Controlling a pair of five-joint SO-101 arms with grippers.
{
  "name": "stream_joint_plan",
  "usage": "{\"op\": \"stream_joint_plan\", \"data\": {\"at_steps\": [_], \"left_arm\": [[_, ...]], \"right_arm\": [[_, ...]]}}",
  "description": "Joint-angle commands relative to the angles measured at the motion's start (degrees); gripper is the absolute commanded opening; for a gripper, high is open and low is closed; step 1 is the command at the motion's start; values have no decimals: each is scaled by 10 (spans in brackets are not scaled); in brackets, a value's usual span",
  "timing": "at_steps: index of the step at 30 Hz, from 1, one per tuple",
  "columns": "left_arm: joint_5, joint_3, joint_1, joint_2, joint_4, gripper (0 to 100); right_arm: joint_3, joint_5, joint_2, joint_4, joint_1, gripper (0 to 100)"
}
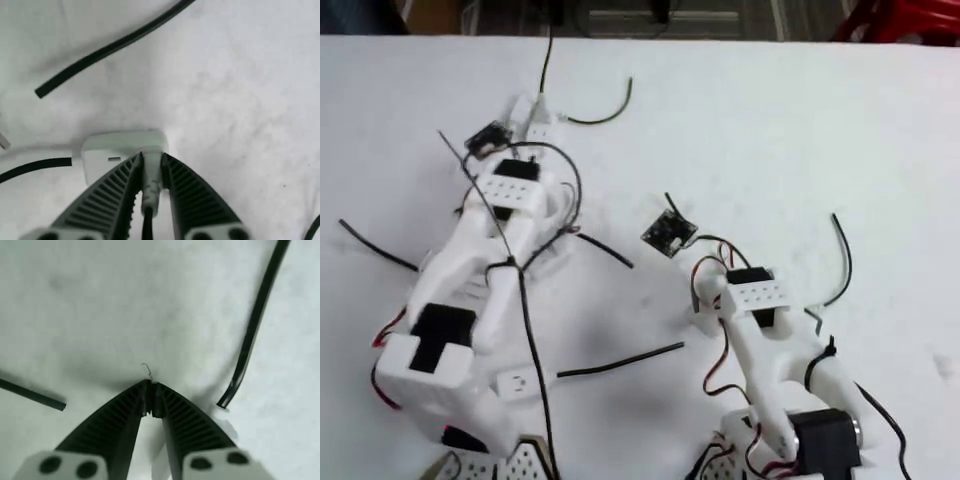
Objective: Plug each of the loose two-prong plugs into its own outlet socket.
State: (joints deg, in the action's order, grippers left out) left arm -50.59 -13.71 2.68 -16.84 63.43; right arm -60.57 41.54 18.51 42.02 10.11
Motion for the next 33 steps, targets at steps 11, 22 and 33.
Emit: {"op": "stream_joint_plan", "data": {"at_steps": [11, 22, 33], "left_arm": [[285, 60, -54, -28, 185, 291], [542, 254, -56, -32, 384, 449], [1030, 251, -68, -34, 369, 449]], "right_arm": [[-2, 1, 5, -18, -5, 19], [-3, 1, 5, -22, -6, 19], [-3, 1, 5, -22, -7, 19]]}}
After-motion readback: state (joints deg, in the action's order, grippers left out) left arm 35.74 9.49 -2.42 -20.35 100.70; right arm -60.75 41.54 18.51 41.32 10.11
